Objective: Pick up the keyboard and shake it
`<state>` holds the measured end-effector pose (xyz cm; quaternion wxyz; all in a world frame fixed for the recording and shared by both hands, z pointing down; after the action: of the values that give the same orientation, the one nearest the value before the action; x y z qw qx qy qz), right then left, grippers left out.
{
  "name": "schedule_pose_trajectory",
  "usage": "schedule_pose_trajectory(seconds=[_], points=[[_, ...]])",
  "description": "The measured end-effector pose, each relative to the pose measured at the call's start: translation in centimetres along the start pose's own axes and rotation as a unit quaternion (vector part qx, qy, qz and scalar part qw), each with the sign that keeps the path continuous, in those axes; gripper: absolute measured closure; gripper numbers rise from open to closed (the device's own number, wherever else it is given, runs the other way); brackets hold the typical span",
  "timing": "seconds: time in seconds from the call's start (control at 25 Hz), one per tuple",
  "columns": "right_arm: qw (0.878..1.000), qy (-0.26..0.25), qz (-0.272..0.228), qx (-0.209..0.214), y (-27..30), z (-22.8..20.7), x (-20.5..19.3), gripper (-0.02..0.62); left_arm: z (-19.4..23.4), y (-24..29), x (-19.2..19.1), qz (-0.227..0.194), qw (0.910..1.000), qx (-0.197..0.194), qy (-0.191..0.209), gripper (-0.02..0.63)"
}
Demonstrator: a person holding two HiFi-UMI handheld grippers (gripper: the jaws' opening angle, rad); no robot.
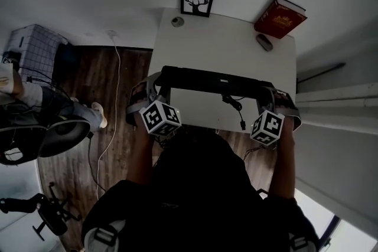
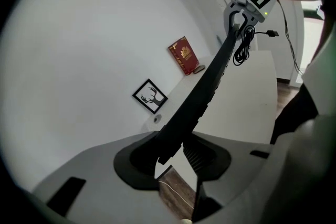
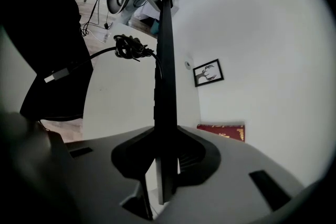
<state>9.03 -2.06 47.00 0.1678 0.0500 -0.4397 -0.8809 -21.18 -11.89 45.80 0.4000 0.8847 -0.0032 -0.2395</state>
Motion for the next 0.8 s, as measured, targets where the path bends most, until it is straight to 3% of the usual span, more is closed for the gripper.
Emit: schedule_pose_trajectory(seconds=[0.4,0.6,0.8], points=[[0.995,0.029,0.044,0.090,0.9,7.0,0.6,0.500,-4.2,2.8,-3.7,0.010,0.9945,-0.096,0.041,0.469],[0.988,0.029,0.047,0.147,1.9,9.6,0.0,0.500,-6.6,3.7,-4.6,0.023,0.9870,-0.152,0.047,0.471],[0.980,0.018,0.042,0.192,4.1,9.5,-0.6,0.500,-7.4,5.3,-4.4,0.051,0.9770,-0.200,0.054,0.476]])
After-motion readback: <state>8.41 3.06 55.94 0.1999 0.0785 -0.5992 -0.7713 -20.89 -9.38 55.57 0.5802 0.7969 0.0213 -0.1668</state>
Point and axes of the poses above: the fingertips, and each gripper's own axes: y forward along the fingers, z to its left, x out of its top, the point moved 4 cm from there along -y, backward along the fingers, and after that the axes turned 7 degrees about z, right-handed, at the moved point
